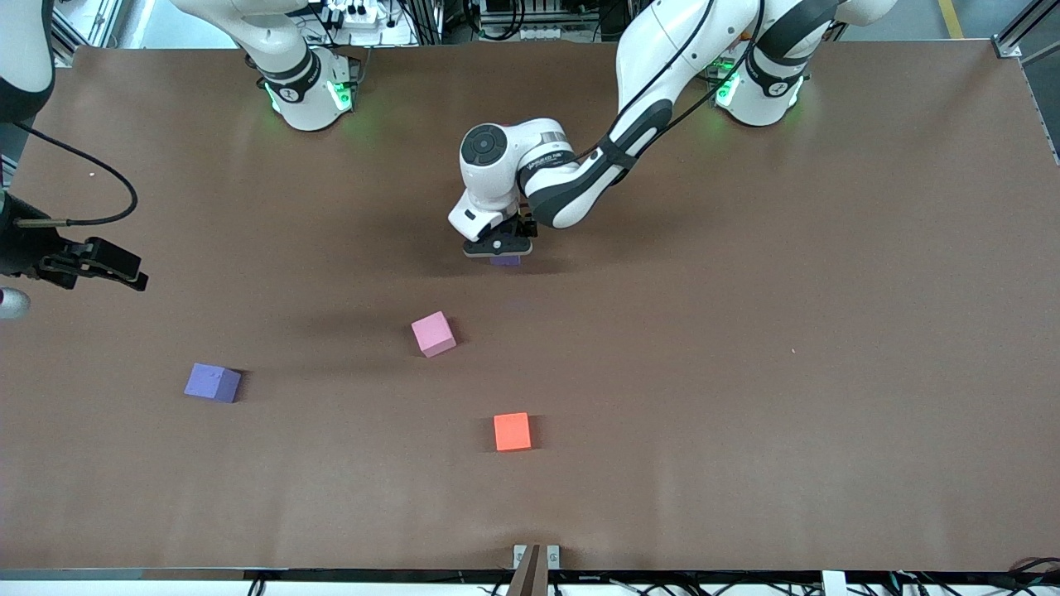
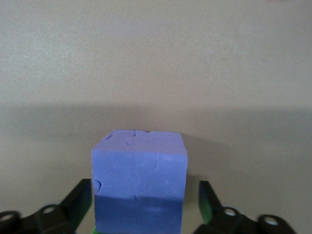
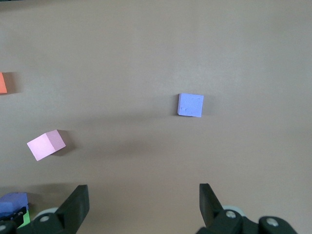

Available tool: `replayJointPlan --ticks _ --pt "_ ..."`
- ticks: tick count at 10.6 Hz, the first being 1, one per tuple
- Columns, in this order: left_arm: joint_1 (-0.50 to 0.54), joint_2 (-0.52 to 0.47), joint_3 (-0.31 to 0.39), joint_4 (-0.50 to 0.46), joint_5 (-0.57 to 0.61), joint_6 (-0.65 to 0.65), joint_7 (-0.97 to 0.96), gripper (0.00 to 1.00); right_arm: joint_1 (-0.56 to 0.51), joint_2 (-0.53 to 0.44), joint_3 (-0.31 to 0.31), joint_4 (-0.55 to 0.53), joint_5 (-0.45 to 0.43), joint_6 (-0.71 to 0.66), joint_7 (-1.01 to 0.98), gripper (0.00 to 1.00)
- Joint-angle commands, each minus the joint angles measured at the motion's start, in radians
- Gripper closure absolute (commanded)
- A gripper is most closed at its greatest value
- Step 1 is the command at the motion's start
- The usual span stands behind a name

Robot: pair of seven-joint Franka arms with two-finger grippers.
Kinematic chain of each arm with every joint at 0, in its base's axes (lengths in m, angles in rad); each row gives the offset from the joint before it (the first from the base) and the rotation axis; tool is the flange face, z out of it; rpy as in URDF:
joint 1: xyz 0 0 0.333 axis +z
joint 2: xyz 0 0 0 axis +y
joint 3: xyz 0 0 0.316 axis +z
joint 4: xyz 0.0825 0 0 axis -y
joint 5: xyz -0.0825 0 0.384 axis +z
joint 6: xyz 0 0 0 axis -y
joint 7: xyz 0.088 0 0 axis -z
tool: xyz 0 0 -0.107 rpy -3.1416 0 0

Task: Arrange blocks into number 1

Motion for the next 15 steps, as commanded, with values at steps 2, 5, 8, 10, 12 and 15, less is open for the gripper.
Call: replayJointPlan --ticks 2,5,8,10,12,15 --pt "0.026 -0.068 0.021 0.004 0.015 -0.013 -0.047 0.00 -0.017 -0.005 0.013 0.013 -0.018 -0.020 -0.012 0.00" --pt "0.175 -0.159 0.024 0.007 0.006 -0.110 -0.039 0.00 -0.012 -0.002 0.013 0.013 -0.018 -0.020 -0.012 0.00" --pt "0.339 -0.263 0.024 0.007 0.006 -0.229 0.009 0.00 -0.007 -0.002 0.013 0.013 -0.018 -0.022 -0.009 0.00" --pt "0.466 -0.312 0.024 0.009 0.006 -0.295 0.115 0.00 -0.006 -0.003 0.013 0.013 -0.018 -0.022 -0.008 0.00" --pt "0.597 -0.351 0.016 0.009 0.003 -0.346 0.213 0.00 -0.004 -0.003 0.013 0.013 -0.018 -0.025 -0.008 0.00" --pt "0.697 -0.417 0.016 0.006 0.001 -0.452 0.370 0.00 -0.006 -0.003 0.016 0.013 -0.018 -0.026 -0.006 0.00"
